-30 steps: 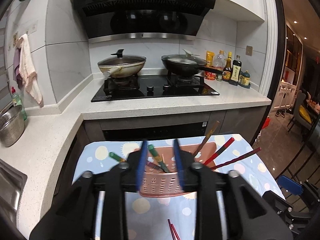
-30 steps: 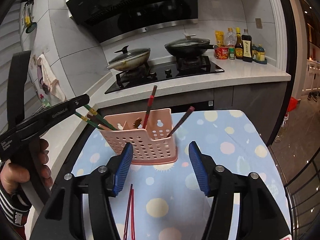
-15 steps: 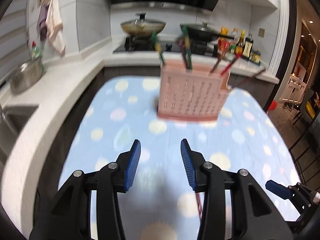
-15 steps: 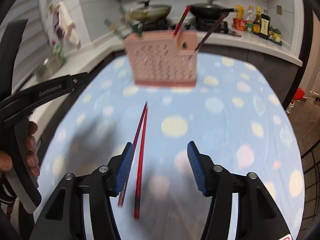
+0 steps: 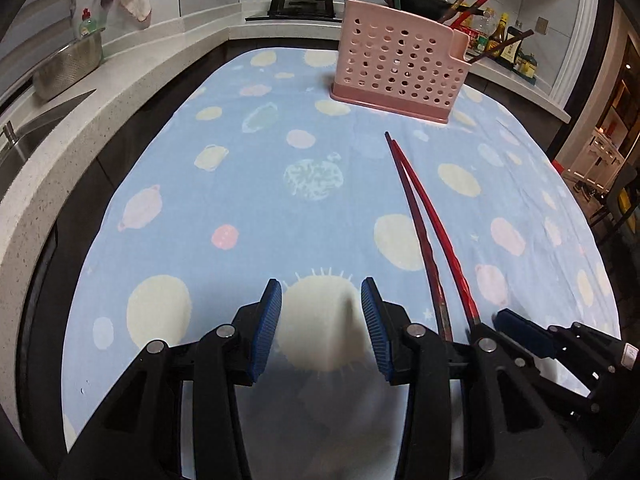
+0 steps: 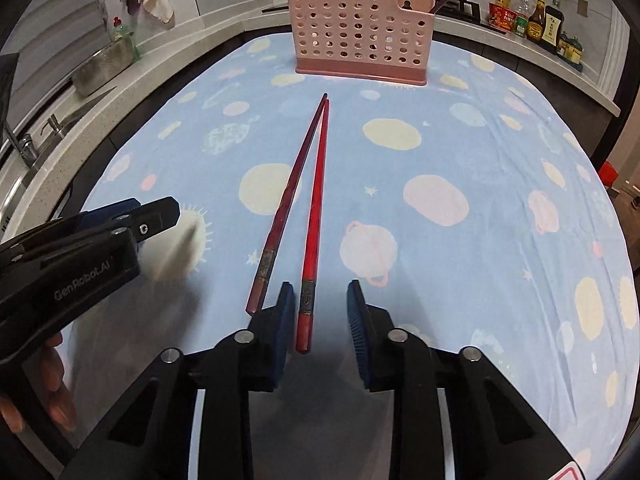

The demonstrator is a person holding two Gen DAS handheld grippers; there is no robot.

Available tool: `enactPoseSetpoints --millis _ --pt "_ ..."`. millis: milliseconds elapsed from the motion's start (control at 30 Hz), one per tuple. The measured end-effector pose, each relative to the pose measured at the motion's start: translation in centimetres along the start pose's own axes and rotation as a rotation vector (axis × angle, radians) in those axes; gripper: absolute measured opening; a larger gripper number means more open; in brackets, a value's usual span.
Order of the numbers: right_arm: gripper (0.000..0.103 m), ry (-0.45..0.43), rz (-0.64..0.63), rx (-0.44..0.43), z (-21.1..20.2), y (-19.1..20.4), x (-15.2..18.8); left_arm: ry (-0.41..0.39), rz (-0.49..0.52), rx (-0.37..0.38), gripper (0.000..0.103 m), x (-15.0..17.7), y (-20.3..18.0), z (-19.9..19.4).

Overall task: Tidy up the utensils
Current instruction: 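Grasp a red chopstick with the right tool while the left tool grasps the dark red chopstick, then lift and carry both chopsticks up to the pink holder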

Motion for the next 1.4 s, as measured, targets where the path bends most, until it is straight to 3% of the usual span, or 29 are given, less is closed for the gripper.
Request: enactPoseSetpoints --millis 67,267,467,767,1300,1367,1400 --pt "0.007 0.007 0.012 -0.001 0.3 -0.5 0.2 0.007 0.009 0.008 0.04 0.4 -0.6 0.0" --pt "0.007 0.01 0.099 -0.019 -0.7 -2.7 1.0 0.029 0.017 0.061 0.052 1.0 -3.1 0.2" --pt "0.007 0.012 0.151 -0.034 -1.2 -3.9 1.9 0.057 0.041 0.084 0.052 1.6 -5.2 2.1" --pt "0.007 0.011 0.161 -0.046 -1.1 -3.9 2.2 0.034 0.081 0.062 0.05 1.7 -6.1 2.4" --pt "0.007 0.01 0.16 -0.046 -1.0 -3.9 2.3 0.025 0.101 0.081 0.019 2.4 -5.8 2.0" --pt "0.007 0.01 0.158 -0.046 -1.1 -3.8 2.4 0.036 0.089 0.106 0.008 2.4 -5.6 1.9" --pt "0.007 0.01 0.158 -0.047 -1.1 -3.8 2.4 0.043 0.081 0.119 0.007 2.4 -5.5 1.9"
Point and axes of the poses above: each gripper's, at about its wrist camera, not at the fingertips, and z roughly the way its jaws point, y to its left, x to its underside, the point moved 1 cm from there along z, roughly the way its jaws point, and after that the axes turned 3 degrees about -z, right-handed, at the moved point
